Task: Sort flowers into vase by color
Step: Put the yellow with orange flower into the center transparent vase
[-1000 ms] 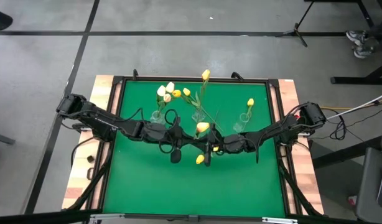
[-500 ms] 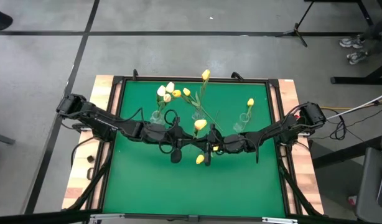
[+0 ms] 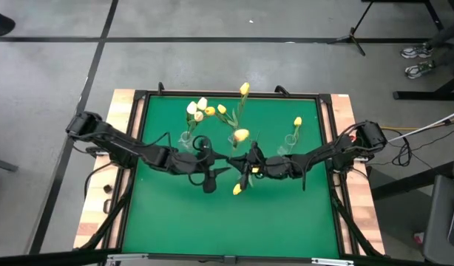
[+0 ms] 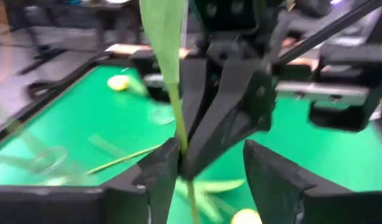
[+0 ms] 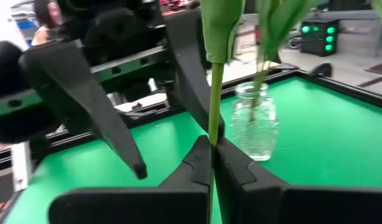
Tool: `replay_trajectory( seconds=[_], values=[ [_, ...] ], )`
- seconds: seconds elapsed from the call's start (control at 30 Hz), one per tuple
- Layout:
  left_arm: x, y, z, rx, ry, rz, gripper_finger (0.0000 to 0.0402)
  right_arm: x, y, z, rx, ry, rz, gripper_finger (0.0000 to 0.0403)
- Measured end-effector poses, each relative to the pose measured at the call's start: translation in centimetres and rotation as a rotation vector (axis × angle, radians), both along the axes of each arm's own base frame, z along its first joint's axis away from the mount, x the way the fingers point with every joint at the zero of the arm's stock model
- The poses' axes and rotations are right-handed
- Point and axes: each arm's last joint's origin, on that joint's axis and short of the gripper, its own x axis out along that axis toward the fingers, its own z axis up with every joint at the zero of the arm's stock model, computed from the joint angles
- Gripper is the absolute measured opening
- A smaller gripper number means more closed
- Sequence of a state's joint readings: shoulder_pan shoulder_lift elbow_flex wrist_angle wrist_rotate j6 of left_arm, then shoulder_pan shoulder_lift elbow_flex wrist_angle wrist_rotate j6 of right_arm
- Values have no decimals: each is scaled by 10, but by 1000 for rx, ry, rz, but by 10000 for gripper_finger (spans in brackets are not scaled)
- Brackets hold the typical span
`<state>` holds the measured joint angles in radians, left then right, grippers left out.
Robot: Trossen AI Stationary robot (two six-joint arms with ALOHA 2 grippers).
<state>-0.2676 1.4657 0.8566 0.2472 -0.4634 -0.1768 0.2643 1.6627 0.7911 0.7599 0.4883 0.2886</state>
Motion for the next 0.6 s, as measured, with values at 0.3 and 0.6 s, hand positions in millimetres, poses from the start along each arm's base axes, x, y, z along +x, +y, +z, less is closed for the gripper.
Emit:
replay_trajectory(
  seconds=[0.3,0.6],
  values=[
    [-16,-10,8,-10,8,80,204,5,-35,2,-3,-3,-102,1],
    [-32,-35,20,-5,-33,37,204,-12,-81,32,-18,30,-249,1]
  ],
)
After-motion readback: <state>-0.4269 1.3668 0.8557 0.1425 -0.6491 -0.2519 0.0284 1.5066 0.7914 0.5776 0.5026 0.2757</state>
